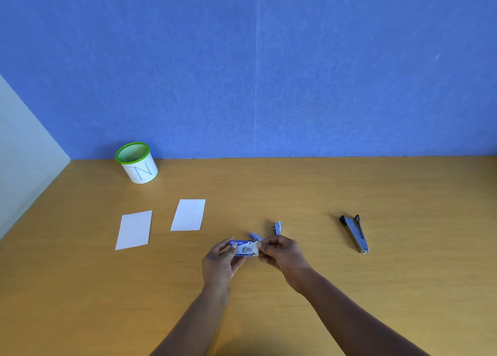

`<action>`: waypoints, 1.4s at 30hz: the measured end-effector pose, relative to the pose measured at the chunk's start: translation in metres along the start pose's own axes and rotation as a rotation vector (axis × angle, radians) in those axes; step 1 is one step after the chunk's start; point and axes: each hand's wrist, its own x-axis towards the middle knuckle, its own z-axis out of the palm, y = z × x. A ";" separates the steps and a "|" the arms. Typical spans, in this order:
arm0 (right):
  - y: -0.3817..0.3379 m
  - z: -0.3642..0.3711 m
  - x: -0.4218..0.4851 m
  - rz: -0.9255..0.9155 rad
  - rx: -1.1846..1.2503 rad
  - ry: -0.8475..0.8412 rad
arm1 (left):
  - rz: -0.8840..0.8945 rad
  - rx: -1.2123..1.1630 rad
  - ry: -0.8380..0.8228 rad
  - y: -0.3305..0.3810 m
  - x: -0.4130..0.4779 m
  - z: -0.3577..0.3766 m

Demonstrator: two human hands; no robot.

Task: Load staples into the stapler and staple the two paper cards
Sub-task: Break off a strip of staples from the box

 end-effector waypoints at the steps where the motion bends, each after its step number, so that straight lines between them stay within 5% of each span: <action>1: 0.000 0.000 0.000 -0.001 0.001 0.005 | -0.004 -0.004 -0.004 0.000 0.000 0.000; 12: -0.003 0.004 0.002 0.011 -0.039 0.017 | -0.057 0.010 -0.013 0.003 0.002 0.002; 18: -0.003 0.002 0.004 -0.078 -0.447 0.161 | -0.088 0.083 0.007 0.004 -0.003 0.005; 26: -0.016 0.013 0.001 -0.176 -0.867 0.020 | -0.174 0.141 -0.001 0.009 0.000 0.007; 32: -0.021 0.016 0.009 -0.170 -1.039 -0.100 | -0.218 0.185 -0.005 0.012 0.003 0.009; 42: -0.027 0.000 0.029 -0.254 -1.093 0.014 | -0.191 0.273 -0.048 0.014 0.014 0.030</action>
